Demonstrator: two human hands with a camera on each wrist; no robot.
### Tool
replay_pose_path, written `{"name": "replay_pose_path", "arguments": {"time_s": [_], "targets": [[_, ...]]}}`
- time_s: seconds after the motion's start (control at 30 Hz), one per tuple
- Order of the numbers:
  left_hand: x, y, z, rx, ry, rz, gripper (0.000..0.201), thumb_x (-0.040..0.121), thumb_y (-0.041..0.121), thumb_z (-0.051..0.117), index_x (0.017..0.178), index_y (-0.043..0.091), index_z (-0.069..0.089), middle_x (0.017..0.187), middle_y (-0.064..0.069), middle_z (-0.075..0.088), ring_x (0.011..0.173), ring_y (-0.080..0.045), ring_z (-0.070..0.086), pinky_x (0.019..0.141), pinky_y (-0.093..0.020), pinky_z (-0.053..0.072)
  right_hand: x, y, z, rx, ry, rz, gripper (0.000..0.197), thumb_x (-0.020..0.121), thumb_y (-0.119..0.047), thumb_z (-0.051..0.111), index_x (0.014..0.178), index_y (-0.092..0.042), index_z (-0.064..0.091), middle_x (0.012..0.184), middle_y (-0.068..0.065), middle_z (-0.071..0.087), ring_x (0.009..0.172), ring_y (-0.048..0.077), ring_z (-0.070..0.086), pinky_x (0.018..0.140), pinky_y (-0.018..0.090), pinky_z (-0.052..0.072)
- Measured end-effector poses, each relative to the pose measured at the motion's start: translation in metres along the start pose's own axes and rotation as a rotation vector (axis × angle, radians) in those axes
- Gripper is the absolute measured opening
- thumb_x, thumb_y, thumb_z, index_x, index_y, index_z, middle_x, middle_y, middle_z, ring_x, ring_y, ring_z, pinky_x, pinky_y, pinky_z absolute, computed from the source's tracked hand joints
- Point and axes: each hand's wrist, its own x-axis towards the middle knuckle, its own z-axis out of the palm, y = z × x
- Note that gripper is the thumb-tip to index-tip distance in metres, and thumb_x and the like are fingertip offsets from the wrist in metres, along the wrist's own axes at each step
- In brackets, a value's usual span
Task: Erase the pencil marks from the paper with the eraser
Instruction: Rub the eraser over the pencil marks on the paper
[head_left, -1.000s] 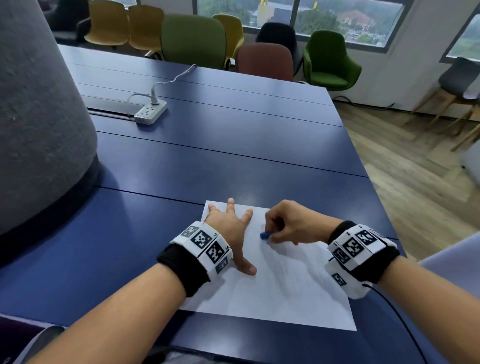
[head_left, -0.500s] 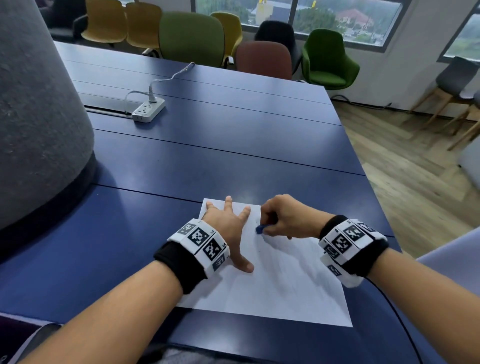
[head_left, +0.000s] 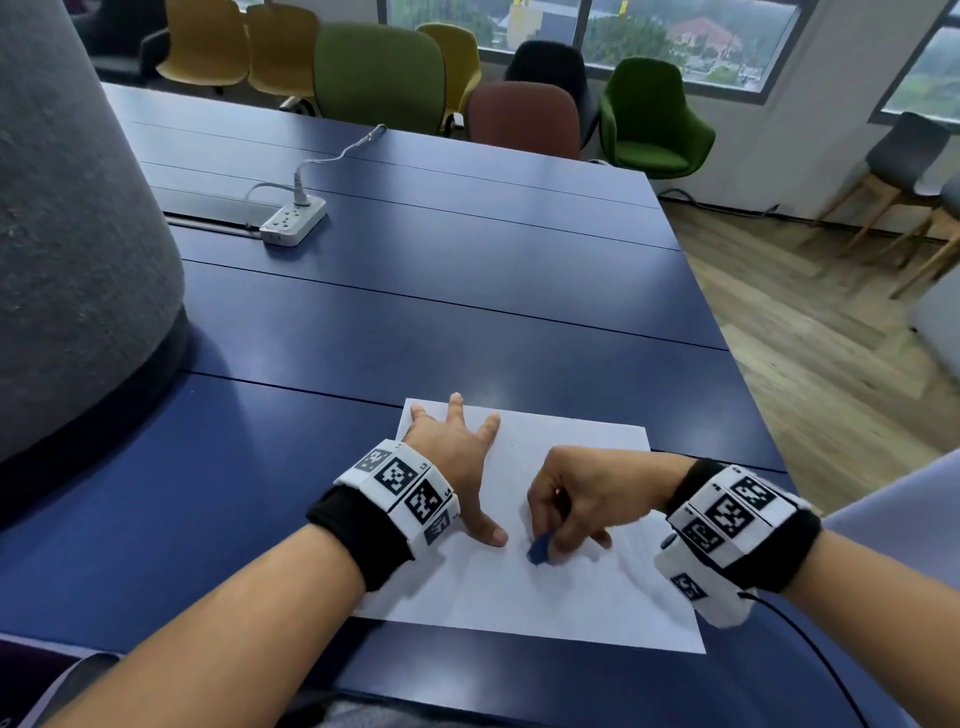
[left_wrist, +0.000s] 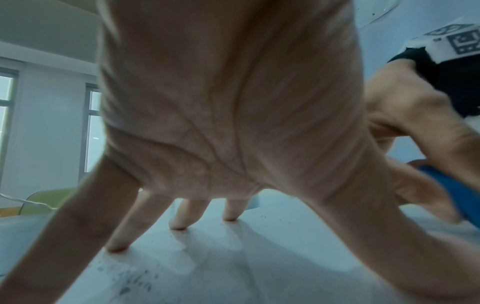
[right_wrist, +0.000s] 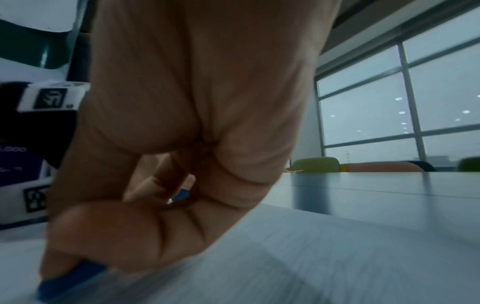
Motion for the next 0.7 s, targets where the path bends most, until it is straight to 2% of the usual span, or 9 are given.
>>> {"name": "replay_pose_path", "arguments": {"time_s": [0.17,0.2,0.3,0.33,0.37,0.47,0.5,0.63,0.7], "targets": [[-0.001,0.000,-0.001,-0.008,-0.002,0.004,0.135,0.060,0.079,0.069,0.155,0.024,-0.009,0.159,-0.025,-0.009,0.142,-0.051,0.014,0.117,-0.051,0.017,0.004,0.005,-0.008,0.043,0.336,0.008,0.009,0.077,-0.009,0.075,0.079,-0.003,0.068,0.070,0.010,0.069,0.046,0.014,0.052,0.045,0.026,0.048],[-0.002,0.001,-0.001,-0.006,0.000,0.006,0.135,0.060,0.078,0.069,0.155,0.024,-0.009,0.159,-0.025,-0.009,0.143,-0.050,0.012,0.117,-0.051,0.017,0.002,0.005,-0.005,0.040,0.313,0.006,0.008,0.077,-0.008,0.075,0.078,-0.005,0.068,0.070,0.013,0.068,0.047,0.014,0.052,0.044,0.026,0.047],[-0.003,0.001,-0.002,0.001,0.005,0.009,0.134,0.062,0.077,0.069,0.155,0.021,-0.009,0.159,-0.026,-0.006,0.145,-0.047,0.009,0.117,-0.052,0.015,-0.005,-0.001,0.008,-0.009,0.018,0.011,0.008,0.075,-0.007,0.078,0.080,-0.008,0.072,0.082,0.017,0.072,0.058,0.021,0.056,0.045,0.024,0.047],[-0.003,0.001,-0.002,0.001,0.004,0.008,0.134,0.062,0.077,0.069,0.155,0.021,-0.009,0.159,-0.026,-0.007,0.145,-0.047,0.010,0.116,-0.052,0.016,-0.005,-0.002,0.010,-0.013,-0.029,0.016,0.009,0.075,-0.008,0.078,0.082,-0.006,0.073,0.083,0.016,0.073,0.060,0.022,0.057,0.046,0.024,0.048],[-0.004,0.001,-0.002,-0.001,0.002,0.006,0.134,0.062,0.078,0.069,0.155,0.021,-0.009,0.159,-0.026,-0.008,0.144,-0.048,0.011,0.116,-0.051,0.016,-0.003,-0.001,0.008,0.000,-0.006,0.024,0.011,0.075,-0.009,0.079,0.084,-0.005,0.074,0.083,0.015,0.073,0.060,0.021,0.057,0.046,0.024,0.048],[-0.004,0.001,-0.002,-0.007,0.004,0.004,0.134,0.061,0.078,0.069,0.155,0.022,-0.008,0.160,-0.025,-0.008,0.144,-0.047,0.010,0.116,-0.050,0.018,-0.001,0.002,0.000,0.076,0.202,0.021,0.012,0.075,-0.012,0.079,0.081,-0.004,0.073,0.077,0.011,0.074,0.056,0.015,0.057,0.047,0.025,0.048],[-0.004,0.001,-0.002,-0.006,0.006,0.006,0.133,0.062,0.078,0.069,0.155,0.022,-0.008,0.160,-0.025,-0.007,0.145,-0.047,0.009,0.116,-0.050,0.017,-0.002,0.003,0.000,0.084,0.216,0.016,0.010,0.076,-0.012,0.079,0.080,-0.005,0.073,0.075,0.009,0.073,0.054,0.016,0.057,0.047,0.025,0.048],[-0.004,0.001,-0.003,-0.012,0.001,0.005,0.133,0.062,0.077,0.069,0.155,0.021,-0.008,0.159,-0.026,-0.007,0.145,-0.048,0.008,0.116,-0.052,0.015,-0.008,-0.003,0.013,0.029,-0.061,0.006,0.008,0.077,-0.010,0.079,0.084,-0.010,0.076,0.080,0.006,0.075,0.055,0.021,0.060,0.048,0.023,0.050],[-0.004,0.001,-0.002,-0.009,0.002,0.005,0.133,0.062,0.077,0.069,0.155,0.021,-0.007,0.159,-0.026,-0.008,0.144,-0.048,0.010,0.116,-0.052,0.016,-0.003,0.001,0.007,0.055,0.039,0.031,0.012,0.076,-0.011,0.079,0.085,-0.005,0.074,0.081,0.010,0.075,0.058,0.027,0.062,0.048,0.024,0.050]]}}
